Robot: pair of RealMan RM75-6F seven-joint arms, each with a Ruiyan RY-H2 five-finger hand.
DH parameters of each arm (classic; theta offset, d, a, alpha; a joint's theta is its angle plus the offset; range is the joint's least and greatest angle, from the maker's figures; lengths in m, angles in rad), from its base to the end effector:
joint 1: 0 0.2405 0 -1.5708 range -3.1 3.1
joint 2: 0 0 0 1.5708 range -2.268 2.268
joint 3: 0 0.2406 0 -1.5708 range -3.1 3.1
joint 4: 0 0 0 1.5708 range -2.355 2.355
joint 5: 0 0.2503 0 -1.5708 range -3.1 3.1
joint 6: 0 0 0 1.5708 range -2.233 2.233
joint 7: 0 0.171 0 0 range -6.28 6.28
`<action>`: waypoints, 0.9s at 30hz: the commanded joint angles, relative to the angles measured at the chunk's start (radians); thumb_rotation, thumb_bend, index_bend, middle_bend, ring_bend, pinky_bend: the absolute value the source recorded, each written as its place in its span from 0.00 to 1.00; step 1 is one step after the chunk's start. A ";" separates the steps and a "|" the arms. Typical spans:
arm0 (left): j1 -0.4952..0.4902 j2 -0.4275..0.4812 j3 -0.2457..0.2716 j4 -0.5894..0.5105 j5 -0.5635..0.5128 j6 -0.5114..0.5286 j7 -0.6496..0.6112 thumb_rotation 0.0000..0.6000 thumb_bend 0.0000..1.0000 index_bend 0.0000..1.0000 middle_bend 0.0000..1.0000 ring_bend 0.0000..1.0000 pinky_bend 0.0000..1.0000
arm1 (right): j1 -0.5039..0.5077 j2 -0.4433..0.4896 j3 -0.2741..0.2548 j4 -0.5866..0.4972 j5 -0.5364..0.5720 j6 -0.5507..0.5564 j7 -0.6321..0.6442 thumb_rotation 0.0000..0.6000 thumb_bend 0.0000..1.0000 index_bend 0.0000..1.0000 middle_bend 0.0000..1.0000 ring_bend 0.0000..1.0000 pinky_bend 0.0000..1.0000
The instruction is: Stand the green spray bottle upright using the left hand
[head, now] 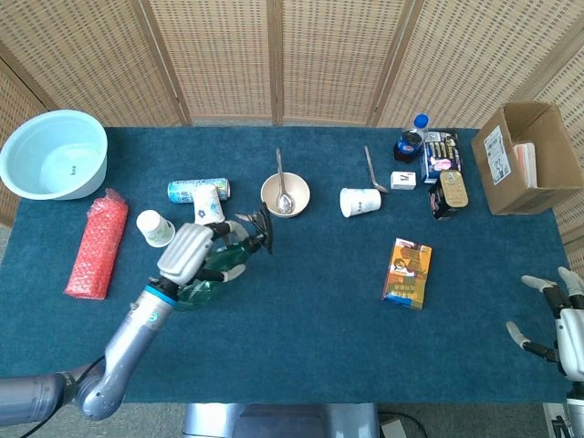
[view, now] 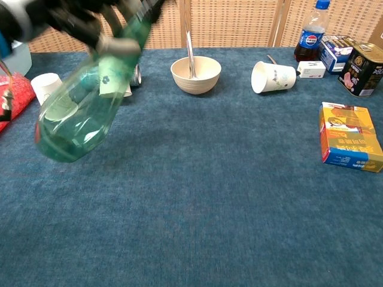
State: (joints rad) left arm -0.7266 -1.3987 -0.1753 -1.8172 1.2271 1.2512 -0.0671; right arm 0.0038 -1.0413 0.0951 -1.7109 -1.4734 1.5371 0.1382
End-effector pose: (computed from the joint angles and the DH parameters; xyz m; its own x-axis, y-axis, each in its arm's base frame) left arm -0.0614 0.3278 0.0054 -0.0974 0.2409 0.9657 0.8982 -0.3967 0.1895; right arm -0.3108 -0.1948 0.1464 0.2444 0.0724 0.9670 -0.9683 0.0708 0.2395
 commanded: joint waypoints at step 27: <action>0.154 -0.102 -0.012 0.387 0.251 0.104 -0.873 1.00 0.37 0.51 0.43 0.47 0.57 | 0.012 -0.008 -0.002 -0.028 0.017 -0.023 -0.018 1.00 0.28 0.23 0.31 0.01 0.10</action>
State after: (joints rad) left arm -0.5706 -1.4984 -0.1882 -1.4323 1.4770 1.3581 -0.9417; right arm 0.0163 -1.0489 0.0930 -1.7392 -1.4570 1.5135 0.1191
